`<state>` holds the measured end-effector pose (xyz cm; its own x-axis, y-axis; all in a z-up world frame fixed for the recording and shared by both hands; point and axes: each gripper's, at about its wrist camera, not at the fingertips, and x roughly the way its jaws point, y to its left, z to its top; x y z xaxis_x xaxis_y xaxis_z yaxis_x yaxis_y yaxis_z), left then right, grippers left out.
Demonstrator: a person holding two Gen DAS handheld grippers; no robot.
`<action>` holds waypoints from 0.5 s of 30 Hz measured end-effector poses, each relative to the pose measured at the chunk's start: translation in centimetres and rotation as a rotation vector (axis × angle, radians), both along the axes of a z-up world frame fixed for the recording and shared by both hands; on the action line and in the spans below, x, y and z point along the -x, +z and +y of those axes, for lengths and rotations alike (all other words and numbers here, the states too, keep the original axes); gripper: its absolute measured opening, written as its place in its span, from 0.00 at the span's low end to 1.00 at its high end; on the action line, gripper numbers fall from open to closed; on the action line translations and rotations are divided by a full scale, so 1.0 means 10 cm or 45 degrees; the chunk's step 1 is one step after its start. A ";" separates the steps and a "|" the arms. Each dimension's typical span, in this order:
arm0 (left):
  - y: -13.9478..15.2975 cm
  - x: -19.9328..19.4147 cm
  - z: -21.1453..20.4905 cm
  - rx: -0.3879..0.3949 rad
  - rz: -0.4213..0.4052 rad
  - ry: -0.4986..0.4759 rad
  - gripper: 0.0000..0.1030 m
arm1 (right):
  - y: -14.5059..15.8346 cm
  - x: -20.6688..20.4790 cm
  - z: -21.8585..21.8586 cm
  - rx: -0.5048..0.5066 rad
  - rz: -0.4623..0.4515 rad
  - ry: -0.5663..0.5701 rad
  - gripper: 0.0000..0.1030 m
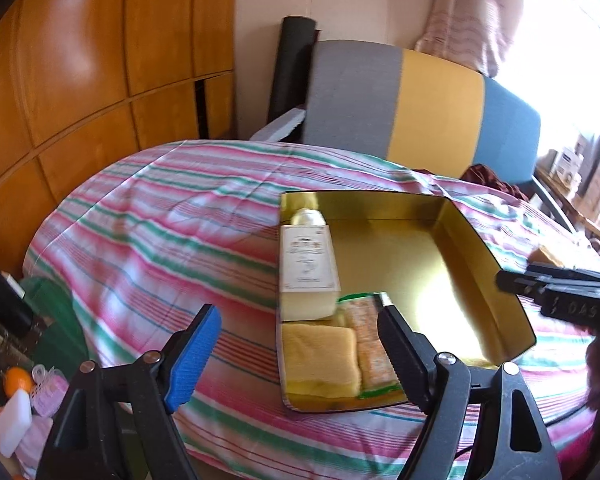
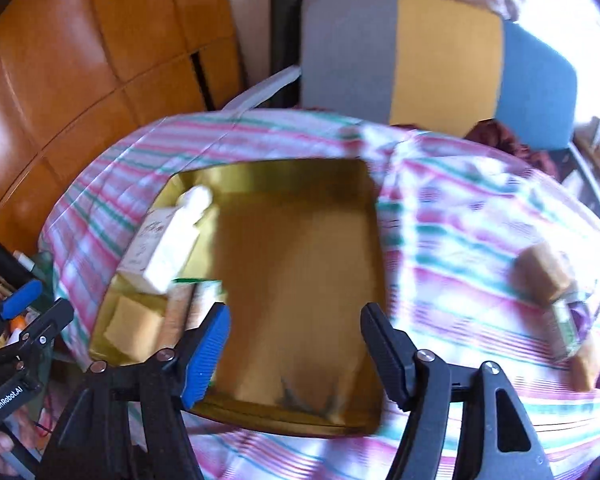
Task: Organize objects
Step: 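Move both grippers back toward the remaining pile of items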
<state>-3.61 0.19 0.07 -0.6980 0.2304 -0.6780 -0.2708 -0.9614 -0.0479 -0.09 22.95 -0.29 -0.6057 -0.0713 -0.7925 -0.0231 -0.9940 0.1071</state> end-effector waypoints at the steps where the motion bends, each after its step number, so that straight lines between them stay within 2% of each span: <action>1: 0.01 -0.01 0.06 0.006 0.001 -0.017 0.79 | 0.02 -0.05 0.11 -0.009 0.016 -0.025 0.71; 9: 0.08 -0.09 0.54 0.048 0.020 -0.152 0.83 | 0.10 -0.32 1.04 -0.088 0.058 -0.262 0.79; 15: 0.15 -0.16 0.92 0.045 0.025 -0.281 0.84 | 0.09 -0.55 1.90 -0.197 0.082 -0.532 0.80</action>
<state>-2.04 9.39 1.55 -0.6462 0.3557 -0.6753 -0.4755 -0.8797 -0.0084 5.43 41.94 0.57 -0.6059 0.3060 -0.7343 -0.4238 -0.9054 -0.0276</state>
